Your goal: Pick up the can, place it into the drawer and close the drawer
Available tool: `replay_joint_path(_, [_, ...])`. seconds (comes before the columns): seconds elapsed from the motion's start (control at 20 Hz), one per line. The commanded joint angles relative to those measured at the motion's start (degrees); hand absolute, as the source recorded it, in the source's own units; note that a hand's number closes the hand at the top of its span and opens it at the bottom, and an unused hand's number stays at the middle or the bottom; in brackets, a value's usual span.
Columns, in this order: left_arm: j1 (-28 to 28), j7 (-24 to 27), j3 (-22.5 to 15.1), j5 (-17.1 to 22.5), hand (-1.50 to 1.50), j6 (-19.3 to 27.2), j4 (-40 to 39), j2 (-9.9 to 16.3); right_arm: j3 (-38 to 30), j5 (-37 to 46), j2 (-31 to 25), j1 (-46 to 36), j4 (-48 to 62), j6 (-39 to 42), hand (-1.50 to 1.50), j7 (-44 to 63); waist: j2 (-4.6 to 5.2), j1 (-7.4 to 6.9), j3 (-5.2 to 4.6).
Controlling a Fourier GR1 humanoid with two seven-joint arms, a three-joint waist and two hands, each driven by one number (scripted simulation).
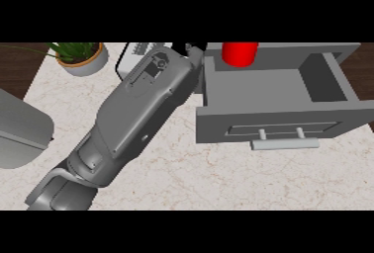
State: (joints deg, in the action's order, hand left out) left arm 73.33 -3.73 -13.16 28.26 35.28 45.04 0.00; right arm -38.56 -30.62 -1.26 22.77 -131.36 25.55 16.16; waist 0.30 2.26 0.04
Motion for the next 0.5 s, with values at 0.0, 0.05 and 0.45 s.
replay_joint_path(0.0, [3.8,2.7,-1.4,4.5,1.5,1.0,-5.5,0.0,0.7,0.4,-0.1,-1.5,-1.3,-1.5,-1.5,1.9,0.17,0.42,0.0])
replay_joint_path(0.05, [2.1,2.8,-4.4,5.7,1.5,1.3,-3.3,0.0,0.1,0.6,-0.1,-1.7,0.3,-1.1,-1.5,1.1,0.03,0.17,0.01])
replay_joint_path(0.45, [5.6,6.1,-10.1,12.3,1.5,4.5,-10.6,0.0,1.4,0.6,0.9,-0.4,-0.6,0.0,-1.5,1.0,0.24,1.24,0.04])
